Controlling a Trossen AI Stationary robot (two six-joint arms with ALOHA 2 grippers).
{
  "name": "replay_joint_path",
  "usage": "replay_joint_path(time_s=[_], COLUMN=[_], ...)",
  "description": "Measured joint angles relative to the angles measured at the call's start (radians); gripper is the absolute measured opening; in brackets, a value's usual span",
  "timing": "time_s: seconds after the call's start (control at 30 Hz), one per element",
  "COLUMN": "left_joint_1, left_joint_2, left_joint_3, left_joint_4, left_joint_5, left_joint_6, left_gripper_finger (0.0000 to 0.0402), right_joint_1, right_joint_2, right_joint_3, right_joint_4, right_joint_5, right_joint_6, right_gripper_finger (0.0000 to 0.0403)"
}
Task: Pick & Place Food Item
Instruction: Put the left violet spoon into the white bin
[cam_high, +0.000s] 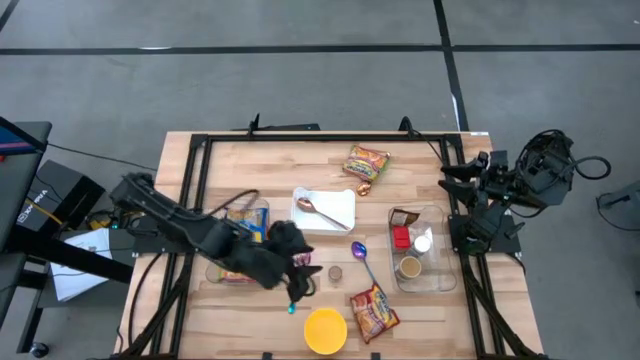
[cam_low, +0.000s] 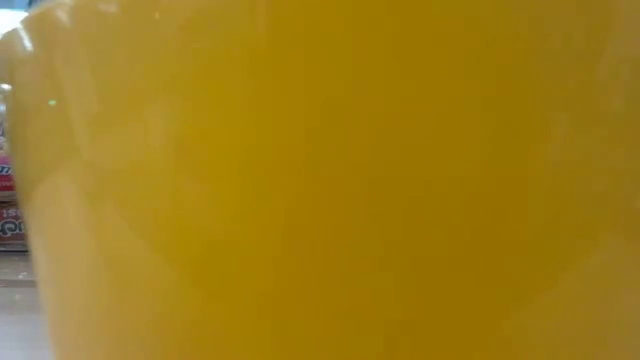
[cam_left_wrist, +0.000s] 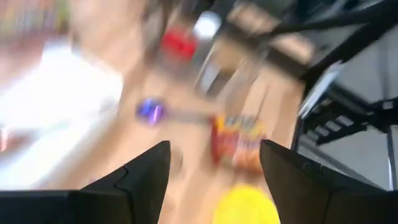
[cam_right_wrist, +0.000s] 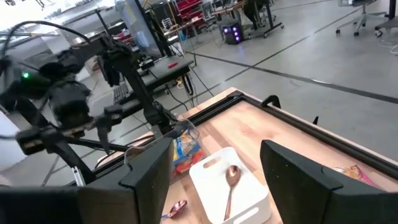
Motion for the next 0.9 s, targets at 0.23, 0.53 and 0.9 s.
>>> replay_joint_path(time_s=[0.23,0.53,0.9], left_joint_1=[0.104,0.200,0.197], left_joint_2=[0.198,0.313,0.377], left_joint_3=[0.184,0.151,0.025], left_joint_4=[-0.410,-0.393,-0.341], left_joint_5=[0.317,0.535,0.564], left_joint_6=[-0.481,-0.606,-0.648], left_gripper_finger=[0.0241,0.0241,0.0237], right_joint_1=[-0.001,-0.001,0.000], right_joint_2=[0.000,0.000,0.000], right_joint_3=[0.000,0.000,0.000], right_joint_4=[-0.002,-0.008,-0.008], right_joint_5=[0.000,0.000,-0.003], right_joint_6=[0.000,-0.003,-0.005], right_gripper_finger=[0.0235,0.0235,0.0235])
